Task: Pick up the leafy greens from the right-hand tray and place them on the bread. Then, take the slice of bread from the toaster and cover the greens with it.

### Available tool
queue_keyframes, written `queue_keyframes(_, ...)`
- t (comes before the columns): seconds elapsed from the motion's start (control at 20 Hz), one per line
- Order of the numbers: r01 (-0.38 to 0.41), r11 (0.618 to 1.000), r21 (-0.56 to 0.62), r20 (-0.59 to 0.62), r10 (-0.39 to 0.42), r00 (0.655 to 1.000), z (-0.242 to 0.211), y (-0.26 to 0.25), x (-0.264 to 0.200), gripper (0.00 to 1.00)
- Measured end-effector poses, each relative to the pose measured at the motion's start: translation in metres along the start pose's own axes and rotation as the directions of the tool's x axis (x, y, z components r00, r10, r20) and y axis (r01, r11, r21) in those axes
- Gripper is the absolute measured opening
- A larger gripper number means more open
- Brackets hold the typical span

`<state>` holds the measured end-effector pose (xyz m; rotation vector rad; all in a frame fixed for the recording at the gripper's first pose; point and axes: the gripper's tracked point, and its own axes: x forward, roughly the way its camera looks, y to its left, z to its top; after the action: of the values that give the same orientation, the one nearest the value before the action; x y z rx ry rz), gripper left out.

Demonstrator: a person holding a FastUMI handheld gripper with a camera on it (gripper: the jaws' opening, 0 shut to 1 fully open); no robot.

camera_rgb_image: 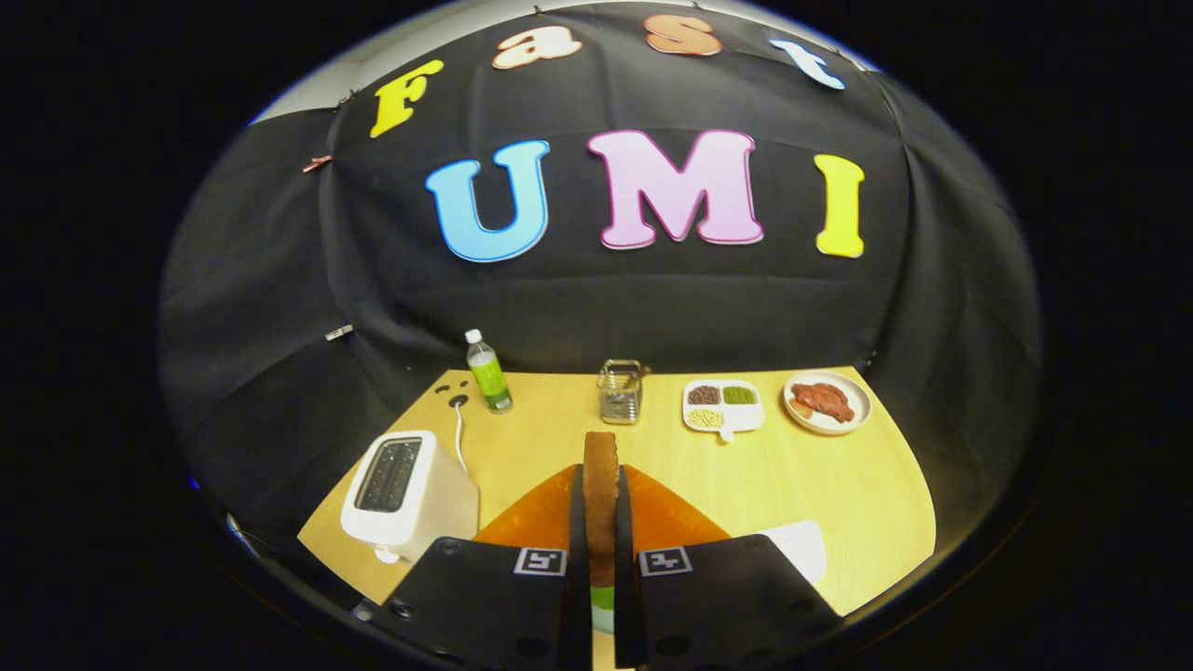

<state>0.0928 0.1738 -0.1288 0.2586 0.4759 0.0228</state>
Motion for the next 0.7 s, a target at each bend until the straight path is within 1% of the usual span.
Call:
queue_keyframes(0.1, 0.02, 0.999, 0.025, -0.026, -0.019, 0.999, -0.025, -0.017, 0.005, 0.13)
queue_keyframes(0.3, 0.037, 0.994, 0.102, -0.082, -0.029, 0.996, -0.069, -0.028, 0.021, 0.14)
queue_keyframes(0.55, 0.016, 0.973, 0.232, -0.132, 0.015, 0.991, -0.107, -0.012, 0.046, 0.14)
queue_keyframes(0.7, -0.007, 0.941, 0.339, -0.122, 0.052, 0.991, -0.114, -0.006, 0.06, 0.13)
